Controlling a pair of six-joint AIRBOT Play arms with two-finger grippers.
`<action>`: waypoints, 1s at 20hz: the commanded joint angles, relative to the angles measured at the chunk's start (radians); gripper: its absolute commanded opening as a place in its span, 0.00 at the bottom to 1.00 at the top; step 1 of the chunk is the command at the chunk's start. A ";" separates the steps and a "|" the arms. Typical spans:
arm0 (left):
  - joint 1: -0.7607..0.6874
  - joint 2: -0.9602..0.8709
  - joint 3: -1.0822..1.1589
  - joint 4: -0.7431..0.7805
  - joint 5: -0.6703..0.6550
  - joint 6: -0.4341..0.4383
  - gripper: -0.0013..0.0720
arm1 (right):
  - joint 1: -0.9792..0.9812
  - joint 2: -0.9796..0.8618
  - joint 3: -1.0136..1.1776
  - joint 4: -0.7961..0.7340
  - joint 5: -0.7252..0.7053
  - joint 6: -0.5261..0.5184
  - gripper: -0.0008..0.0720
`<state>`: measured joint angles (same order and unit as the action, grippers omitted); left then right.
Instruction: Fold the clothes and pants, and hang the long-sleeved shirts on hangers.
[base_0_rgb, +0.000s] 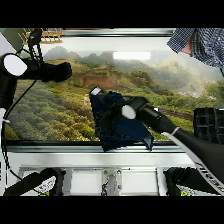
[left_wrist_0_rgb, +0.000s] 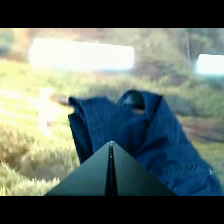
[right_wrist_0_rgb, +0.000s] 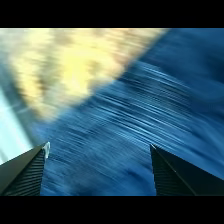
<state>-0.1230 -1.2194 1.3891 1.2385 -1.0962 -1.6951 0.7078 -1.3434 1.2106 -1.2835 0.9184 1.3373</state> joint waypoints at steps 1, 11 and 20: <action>-0.052 0.078 -0.183 -0.003 0.036 0.004 0.03 | -0.263 0.105 -0.126 0.013 0.062 0.000 0.97; -0.286 0.109 -0.431 -0.009 0.159 -0.042 0.03 | -0.730 -0.170 -0.304 0.572 0.149 -0.394 0.99; -0.283 0.109 -0.431 -0.008 0.158 -0.042 0.03 | -0.472 -0.324 -0.299 0.861 0.198 -0.545 0.99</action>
<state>-0.4046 -1.1114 0.9588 1.2301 -0.9386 -1.7363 0.1562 -1.6417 0.9112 -0.4942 1.1343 0.8234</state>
